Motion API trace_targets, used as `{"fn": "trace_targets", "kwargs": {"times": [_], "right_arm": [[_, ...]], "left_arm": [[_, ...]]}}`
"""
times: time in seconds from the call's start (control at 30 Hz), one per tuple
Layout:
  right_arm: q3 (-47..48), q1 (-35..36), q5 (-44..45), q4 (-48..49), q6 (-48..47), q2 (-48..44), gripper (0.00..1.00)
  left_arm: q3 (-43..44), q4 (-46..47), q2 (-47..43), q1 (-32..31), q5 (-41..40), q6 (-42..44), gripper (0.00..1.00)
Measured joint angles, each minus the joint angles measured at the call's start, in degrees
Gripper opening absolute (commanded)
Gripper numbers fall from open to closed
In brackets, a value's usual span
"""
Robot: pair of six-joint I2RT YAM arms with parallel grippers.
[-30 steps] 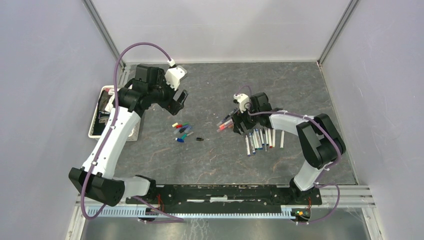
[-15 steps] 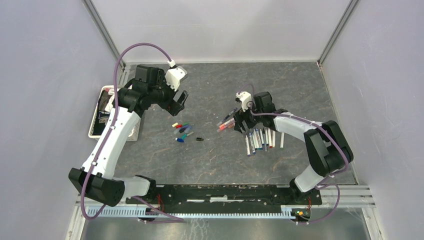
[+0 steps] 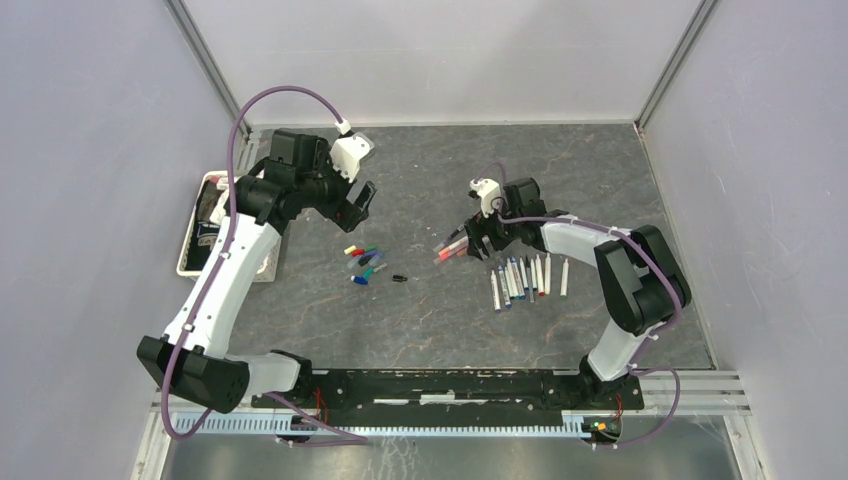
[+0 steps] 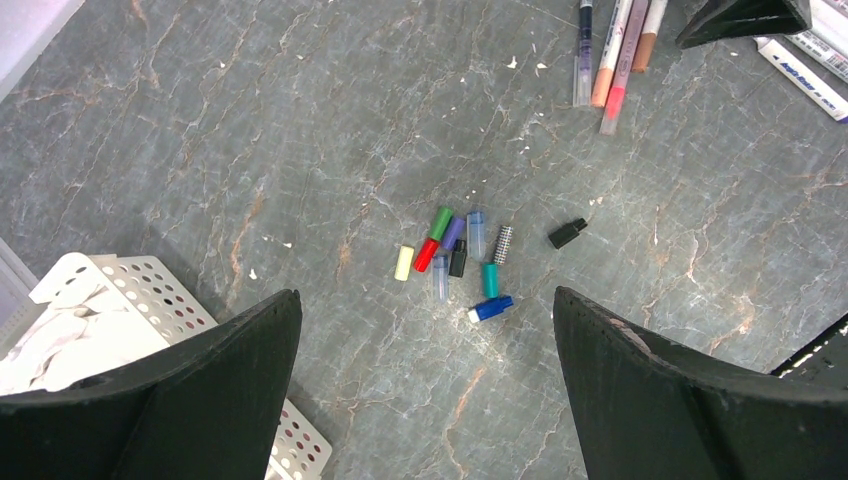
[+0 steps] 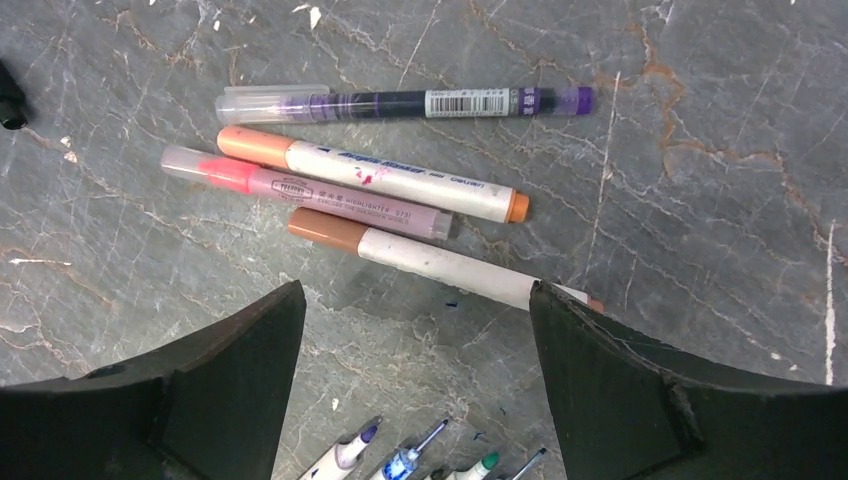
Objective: Open the pen caps
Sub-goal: Pick up the pen from the center of the board.
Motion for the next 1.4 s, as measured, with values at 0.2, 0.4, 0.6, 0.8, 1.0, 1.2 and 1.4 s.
{"fn": "trace_targets", "kwargs": {"times": [0.2, 0.4, 0.6, 0.8, 1.0, 1.2, 1.4], "right_arm": [[-2.6, 0.0, -0.9, 1.8, -0.5, -1.0, 0.84], [-2.8, 0.1, -2.3, 1.9, -0.6, -1.0, 0.76], [-3.6, 1.8, -2.0, 2.0, -1.9, -1.1, 0.71], [-4.9, 5.4, -1.4, 0.6, -2.4, -1.4, 0.62], [-5.4, 7.3, -0.4, -0.6, -2.2, -2.3, 0.57], [-5.4, 7.6, 0.3, -2.0, -2.4, -3.4, 0.46], [-7.6, 8.3, 2.1, -0.7, -2.8, -4.1, 0.31]], "left_arm": [[0.0, 0.0, -0.2, 0.0, 0.0, 0.0, 1.0], [0.1, -0.1, -0.2, 0.0, 0.0, 0.0, 1.0], [0.5, -0.2, -0.2, 0.0, 0.1, 0.0, 1.0], [1.3, -0.5, -0.2, 0.0, 0.4, 0.0, 1.0], [1.3, -0.5, -0.2, 0.0, 0.5, 0.0, 1.0], [1.3, -0.5, -0.2, 0.0, 0.5, 0.0, 1.0], [1.3, -0.5, -0.2, 0.0, 0.5, 0.0, 1.0]]}}
